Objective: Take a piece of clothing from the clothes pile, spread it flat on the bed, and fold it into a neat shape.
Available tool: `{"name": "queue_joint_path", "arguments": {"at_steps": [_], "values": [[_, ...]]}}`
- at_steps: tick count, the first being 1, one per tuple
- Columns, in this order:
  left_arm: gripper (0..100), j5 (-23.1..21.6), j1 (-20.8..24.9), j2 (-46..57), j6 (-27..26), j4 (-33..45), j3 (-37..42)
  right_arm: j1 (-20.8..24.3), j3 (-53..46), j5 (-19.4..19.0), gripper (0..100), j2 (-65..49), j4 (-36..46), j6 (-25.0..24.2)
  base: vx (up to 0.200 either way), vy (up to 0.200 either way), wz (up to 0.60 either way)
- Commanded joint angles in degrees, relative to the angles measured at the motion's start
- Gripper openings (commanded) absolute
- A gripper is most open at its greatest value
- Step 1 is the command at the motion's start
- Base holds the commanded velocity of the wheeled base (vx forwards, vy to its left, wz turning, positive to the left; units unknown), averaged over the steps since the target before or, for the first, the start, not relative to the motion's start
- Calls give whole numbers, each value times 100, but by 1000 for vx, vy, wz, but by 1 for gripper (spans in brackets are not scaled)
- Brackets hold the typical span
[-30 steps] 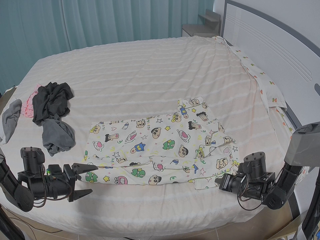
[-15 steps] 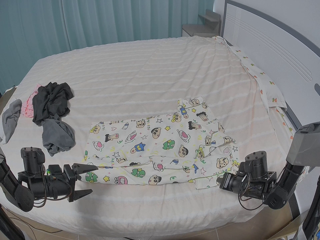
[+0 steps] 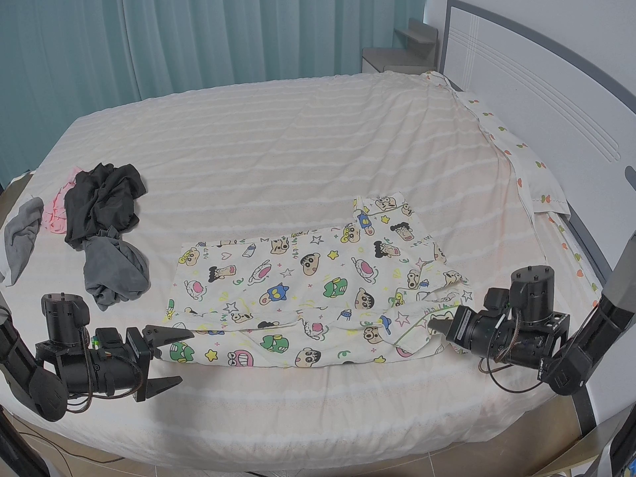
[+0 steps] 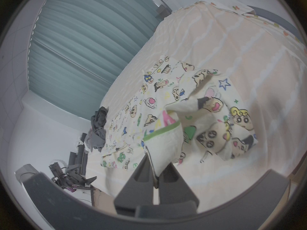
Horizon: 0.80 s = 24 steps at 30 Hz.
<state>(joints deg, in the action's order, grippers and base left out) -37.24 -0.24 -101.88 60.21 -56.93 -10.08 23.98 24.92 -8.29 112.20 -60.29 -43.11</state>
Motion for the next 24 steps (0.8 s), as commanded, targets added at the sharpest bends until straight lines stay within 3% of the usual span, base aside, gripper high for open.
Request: {"name": "queue_joint_path", "arguments": {"at_steps": [1,8,24], "values": [[100,6,-2,-16,8,6,-3,-236,417,-305,0,-164,185,4,0,0,0],[100,6,-2,1,8,-11,-3,-517,1156,-683,0,-120,791,4,0,0,0],[100,244,-11,-166,-132,-222,50,-737,2764,-788,0,250,2277,4,0,0,0]]}}
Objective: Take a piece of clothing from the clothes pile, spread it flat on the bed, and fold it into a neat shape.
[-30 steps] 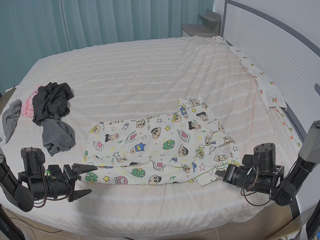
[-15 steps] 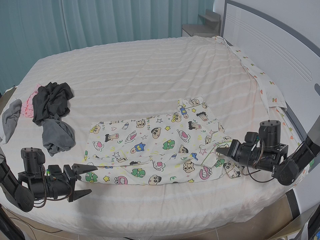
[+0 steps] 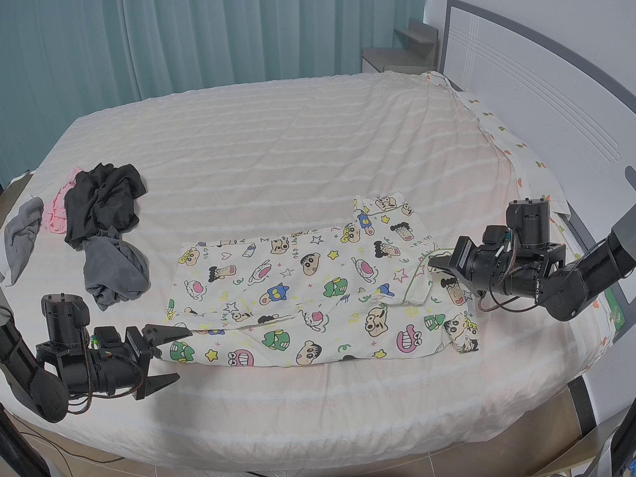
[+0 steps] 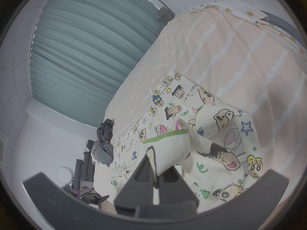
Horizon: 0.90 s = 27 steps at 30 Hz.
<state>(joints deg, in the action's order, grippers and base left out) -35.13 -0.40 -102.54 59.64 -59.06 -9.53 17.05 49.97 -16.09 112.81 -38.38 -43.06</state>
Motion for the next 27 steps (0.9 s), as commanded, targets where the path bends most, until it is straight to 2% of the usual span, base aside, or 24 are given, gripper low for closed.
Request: {"name": "queue_joint_path", "arguments": {"at_steps": [1,11,19,27], "values": [[100,42,-4,-109,-119,-9,4,-53,312,-8,0,206,120,-1,0,0,0],[100,42,14,-144,-154,-9,13,-176,769,-26,0,329,638,8,0,0,0],[100,42,14,-144,-154,-9,13,-132,277,-87,0,48,630,8,0,0,0],[100,42,14,-144,-154,-9,22,114,-594,-52,0,-409,621,-10,0,0,0]]}}
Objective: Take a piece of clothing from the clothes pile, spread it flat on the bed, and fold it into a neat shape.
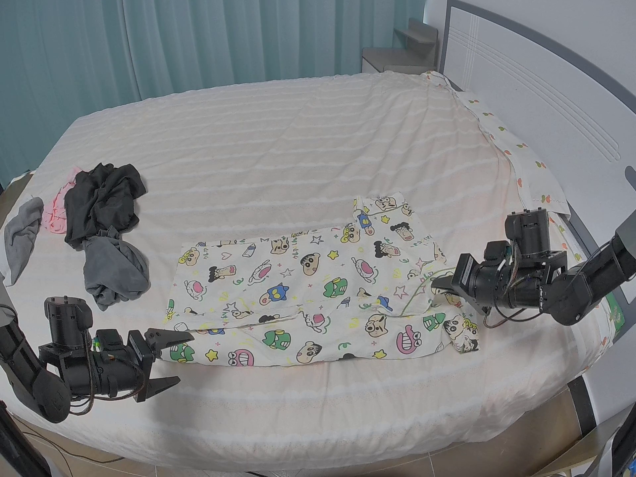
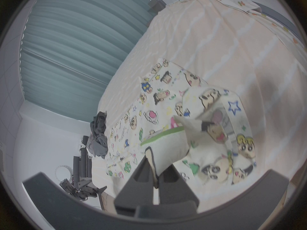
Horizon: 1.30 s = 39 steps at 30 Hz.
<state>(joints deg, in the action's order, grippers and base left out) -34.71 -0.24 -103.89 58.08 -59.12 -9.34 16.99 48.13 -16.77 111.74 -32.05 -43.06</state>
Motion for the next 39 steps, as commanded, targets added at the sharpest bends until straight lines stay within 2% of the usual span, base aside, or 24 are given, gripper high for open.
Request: {"name": "queue_joint_path", "arguments": {"at_steps": [1,10,13,17,27,39], "values": [[100,-1,-2,-9,2,-3,2,120,-506,8,0,-355,-21,-10,0,0,0],[100,-1,7,-9,2,6,11,146,-682,34,0,-776,120,-106,0,0,0],[100,-1,7,-9,2,-3,11,322,-629,34,0,-943,507,-124,0,0,0],[100,-1,7,-9,2,-3,11,419,-533,43,0,-943,568,-229,0,0,0],[100,-1,7,-35,2,-3,11,428,505,43,0,-636,1298,-484,0,0,0],[100,-1,7,-26,2,-3,11,428,-787,43,0,-785,1368,-669,0,0,0]]}}
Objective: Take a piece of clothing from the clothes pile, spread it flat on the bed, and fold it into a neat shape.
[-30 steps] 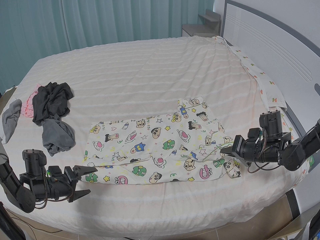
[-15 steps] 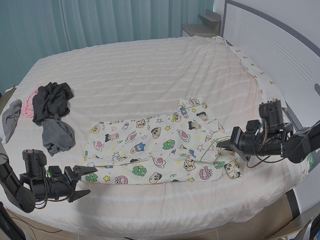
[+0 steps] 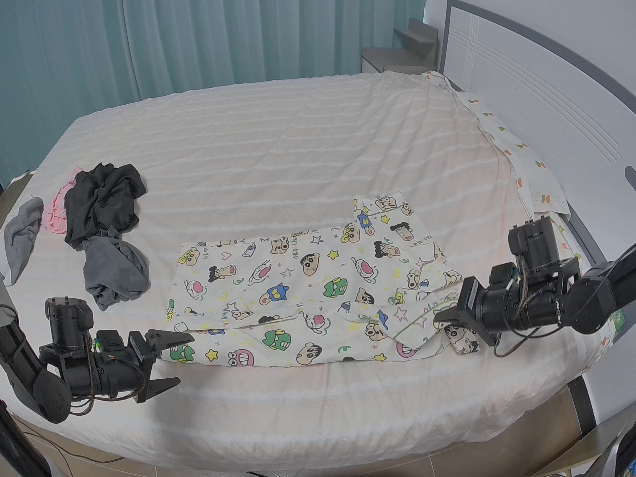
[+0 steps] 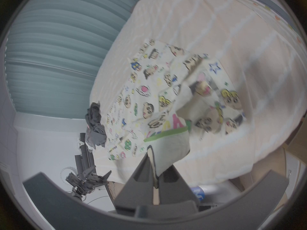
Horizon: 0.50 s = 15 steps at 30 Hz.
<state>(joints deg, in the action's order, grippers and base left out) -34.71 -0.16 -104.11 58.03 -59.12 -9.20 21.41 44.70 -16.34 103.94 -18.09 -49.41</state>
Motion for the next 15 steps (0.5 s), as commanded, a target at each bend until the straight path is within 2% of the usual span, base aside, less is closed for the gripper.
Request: {"name": "queue_joint_path", "arguments": {"at_steps": [1,8,10,11,15], "values": [[100,-1,-2,-4,-2,-3,-2,-14,-533,-1,0,-5,-37,-34,0,0,0],[100,-1,-2,-4,-2,-3,-2,-23,-1060,-1,0,355,-775,-43,0,0,0],[100,-1,-2,-4,-2,-3,-2,-23,-1060,-1,0,355,-775,-43,0,0,0],[100,-1,-2,-4,-2,-3,-2,-49,-1183,-1,0,707,-1267,-43,0,0,0],[100,-1,-2,-4,7,-3,-2,-14,-1412,-1,0,900,-1733,-51,0,0,0]]}}
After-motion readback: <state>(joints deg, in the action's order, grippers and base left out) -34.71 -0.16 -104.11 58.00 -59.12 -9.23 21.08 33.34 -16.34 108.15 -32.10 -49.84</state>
